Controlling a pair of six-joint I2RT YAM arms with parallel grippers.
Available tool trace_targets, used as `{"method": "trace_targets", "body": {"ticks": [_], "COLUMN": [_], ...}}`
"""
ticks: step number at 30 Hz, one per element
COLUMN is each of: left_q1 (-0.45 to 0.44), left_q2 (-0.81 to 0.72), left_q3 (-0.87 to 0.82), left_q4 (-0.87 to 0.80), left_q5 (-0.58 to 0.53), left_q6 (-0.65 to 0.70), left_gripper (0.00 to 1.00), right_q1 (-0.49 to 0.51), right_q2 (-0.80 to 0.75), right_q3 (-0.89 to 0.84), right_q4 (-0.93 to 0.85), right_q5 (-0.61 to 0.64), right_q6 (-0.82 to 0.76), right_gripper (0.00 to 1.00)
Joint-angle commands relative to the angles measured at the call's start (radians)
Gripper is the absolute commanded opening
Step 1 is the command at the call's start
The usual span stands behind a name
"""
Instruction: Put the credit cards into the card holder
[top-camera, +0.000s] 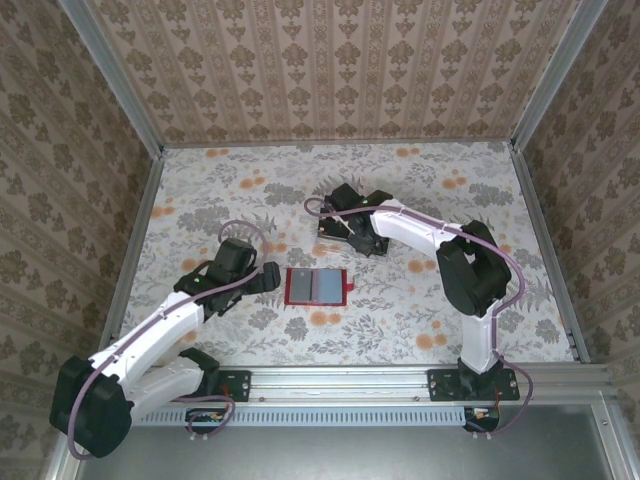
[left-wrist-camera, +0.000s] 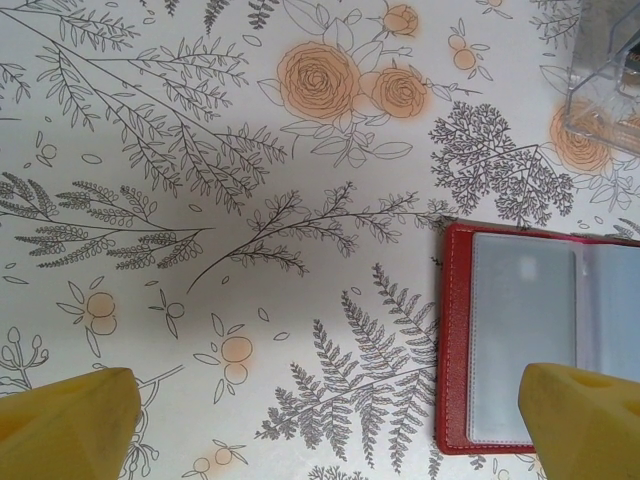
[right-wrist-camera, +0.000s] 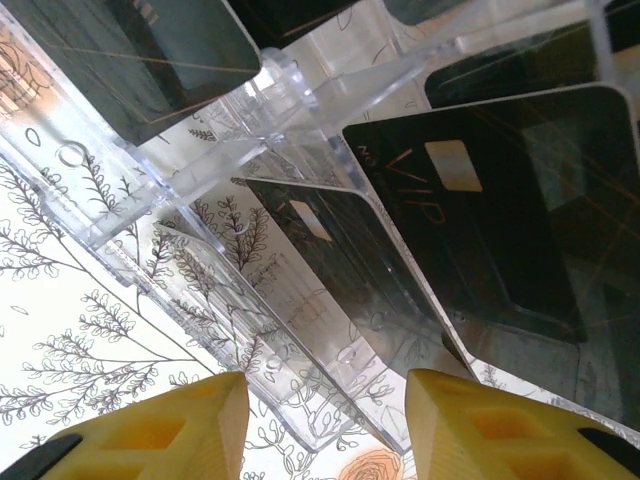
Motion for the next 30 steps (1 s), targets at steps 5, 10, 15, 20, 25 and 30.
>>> {"method": "trace_targets", "body": {"ticks": [5,10,15,20,25,30], "left_q1": [0.011,0.014,0.016,0.017,0.018,0.018], "left_q2": [0.002,-0.01,-0.015,-0.015,-0.015,-0.024], "left_q3": [-0.001,-0.008,-0.012,-0.013,-0.01,-0.008], "left_q4": [0.017,0.016,0.018,0.023,0.026,0.032], "left_q5": [0.016,0.019,0.027,0.033,0.04,0.05], "left_q6": [0.022,0.02,0.016,0.013,0.015,0.02], "left_gripper": [1.0,1.0,1.0,1.0,1.0,1.0], "right_q1": [-0.004,-0.004,-0.005,-0.006,-0.006,-0.005], "right_q2": [0.03,0.04,0.035,0.03,0.023,-0.006], "right_q3": [-0.009,-0.01,-0.011,-0.019,-0.044,-0.059], "right_q4": [-0.01,-0.009,-0.012,-0.008,0.017,0.049], "right_q5": [0.004,-0.009,-0.01,-0.011,-0.024,-0.054], "right_q6": [-0.029,-0.037,-0.048,-0.069,-0.105,-0.141], "right_gripper": [0.4,0.34,0.32,0.26,0.23,0.23]}}
